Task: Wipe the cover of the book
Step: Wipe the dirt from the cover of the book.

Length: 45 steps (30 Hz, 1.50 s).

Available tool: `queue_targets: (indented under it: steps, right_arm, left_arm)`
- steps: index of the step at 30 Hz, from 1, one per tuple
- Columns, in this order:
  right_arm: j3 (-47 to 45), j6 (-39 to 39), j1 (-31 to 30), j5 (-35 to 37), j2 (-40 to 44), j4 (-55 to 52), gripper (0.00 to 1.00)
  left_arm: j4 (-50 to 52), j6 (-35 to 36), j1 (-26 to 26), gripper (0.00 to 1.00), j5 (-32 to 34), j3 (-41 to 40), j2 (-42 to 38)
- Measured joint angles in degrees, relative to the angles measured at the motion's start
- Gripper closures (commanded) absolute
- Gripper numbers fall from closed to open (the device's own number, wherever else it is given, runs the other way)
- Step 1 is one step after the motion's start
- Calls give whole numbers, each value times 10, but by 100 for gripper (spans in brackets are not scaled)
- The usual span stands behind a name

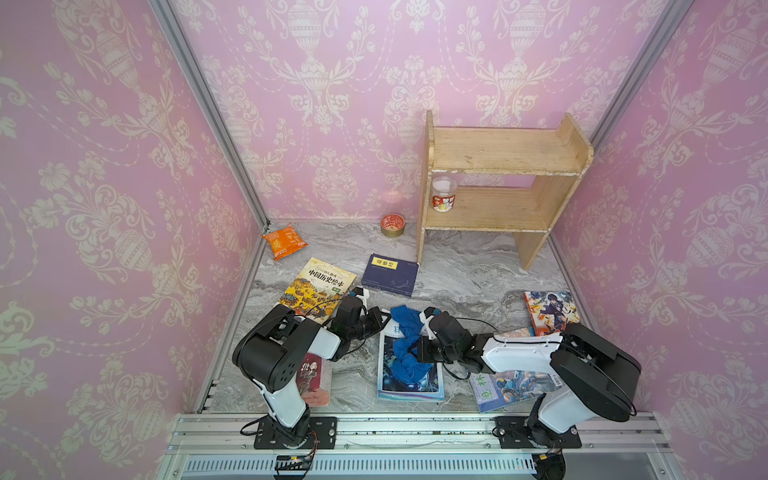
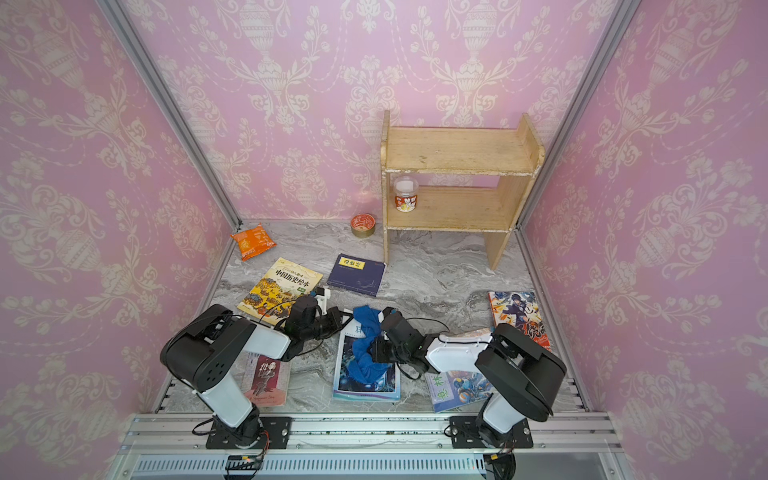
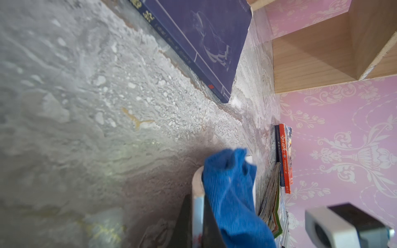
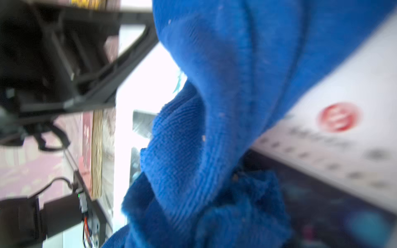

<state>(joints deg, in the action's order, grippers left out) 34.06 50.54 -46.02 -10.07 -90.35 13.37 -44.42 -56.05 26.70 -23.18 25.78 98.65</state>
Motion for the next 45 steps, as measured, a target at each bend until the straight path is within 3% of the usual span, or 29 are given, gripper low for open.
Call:
queue_targets:
  steps: [4, 9, 11, 14, 16, 20, 25, 30, 35, 40, 45]
  right_arm:
    - [60, -6, 14, 5, -47, -21, 100]
    - [177, -38, -102, 26, -131, -66, 100]
    - [174, -41, -158, 33, -128, -73, 100]
    - [112, -35, -194, 24, -88, -47, 100]
    - [59, -24, -185, 11, -52, -25, 100]
    - [-34, -8, -111, -7, 32, -17, 100]
    - [-27, -4, -62, 22, 66, -86, 100]
    - [84, 4, -110, 71, -13, -145, 100]
    - [180, 5, -212, 106, -96, -163, 100]
    - [116, 22, -249, 116, -45, -156, 100]
    - [-11, 55, -185, 108, 72, -144, 100]
  left_arm:
    - [0, 0, 0, 100, 2, 0, 0]
    - [28, 7, 0, 100, 16, 0, -8]
    - [43, 21, -2, 100, 18, 0, -13]
    - [55, 28, -3, 100, 19, 2, -21]
    - [60, 28, -2, 100, 18, 5, -23]
    - [64, 28, -3, 100, 19, 13, -23]
    - [66, 28, -3, 100, 19, 18, -23]
    - [66, 22, -3, 100, 19, 18, -23]
    - [73, 24, -3, 100, 24, 18, -23]
    - [81, 28, -9, 100, 21, 18, -31]
    - [77, 26, -21, 100, 13, 18, -30]
